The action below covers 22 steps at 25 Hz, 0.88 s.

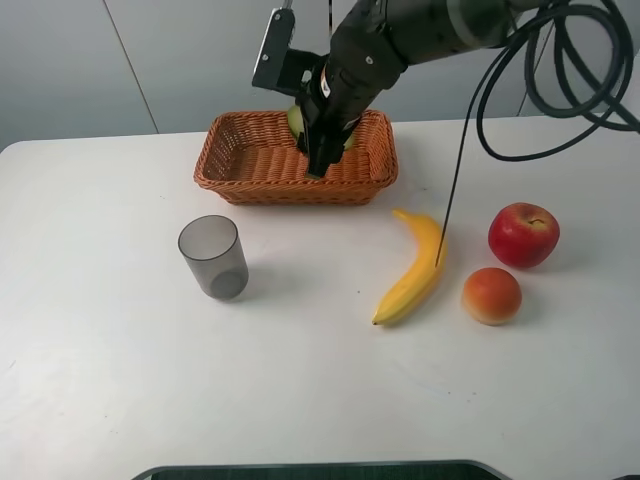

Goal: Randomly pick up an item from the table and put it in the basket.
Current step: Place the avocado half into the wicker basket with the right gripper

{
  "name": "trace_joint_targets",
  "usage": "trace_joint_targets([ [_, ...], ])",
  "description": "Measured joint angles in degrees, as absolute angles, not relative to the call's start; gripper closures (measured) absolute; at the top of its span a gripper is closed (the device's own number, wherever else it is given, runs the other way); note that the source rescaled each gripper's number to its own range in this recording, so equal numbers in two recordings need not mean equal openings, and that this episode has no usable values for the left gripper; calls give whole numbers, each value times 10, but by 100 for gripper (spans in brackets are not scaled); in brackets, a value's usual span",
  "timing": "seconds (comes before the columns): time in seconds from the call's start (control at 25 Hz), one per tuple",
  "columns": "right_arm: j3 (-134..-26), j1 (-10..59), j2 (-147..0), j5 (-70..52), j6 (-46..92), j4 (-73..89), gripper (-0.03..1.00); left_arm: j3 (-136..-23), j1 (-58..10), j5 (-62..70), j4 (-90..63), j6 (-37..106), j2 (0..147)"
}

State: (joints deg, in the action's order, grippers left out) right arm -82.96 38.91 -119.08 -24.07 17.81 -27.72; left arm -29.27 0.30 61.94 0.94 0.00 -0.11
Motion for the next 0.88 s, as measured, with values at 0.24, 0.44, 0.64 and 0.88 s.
trace_joint_targets([
  [0.24,-830,389,-1206,-194,170,-309,92,-293,3,619,9,0,-1],
  [0.44,-830,389,-1206,-190,163,-309,92,-293,3,619,9,0,-1],
  [0.64,-830,389,-1206,-201,157,-309,18,-293,3,619,9,0,-1],
  [0.88,-830,389,-1206,-211,155,-309,-3,-293,3,619,9,0,-1],
])
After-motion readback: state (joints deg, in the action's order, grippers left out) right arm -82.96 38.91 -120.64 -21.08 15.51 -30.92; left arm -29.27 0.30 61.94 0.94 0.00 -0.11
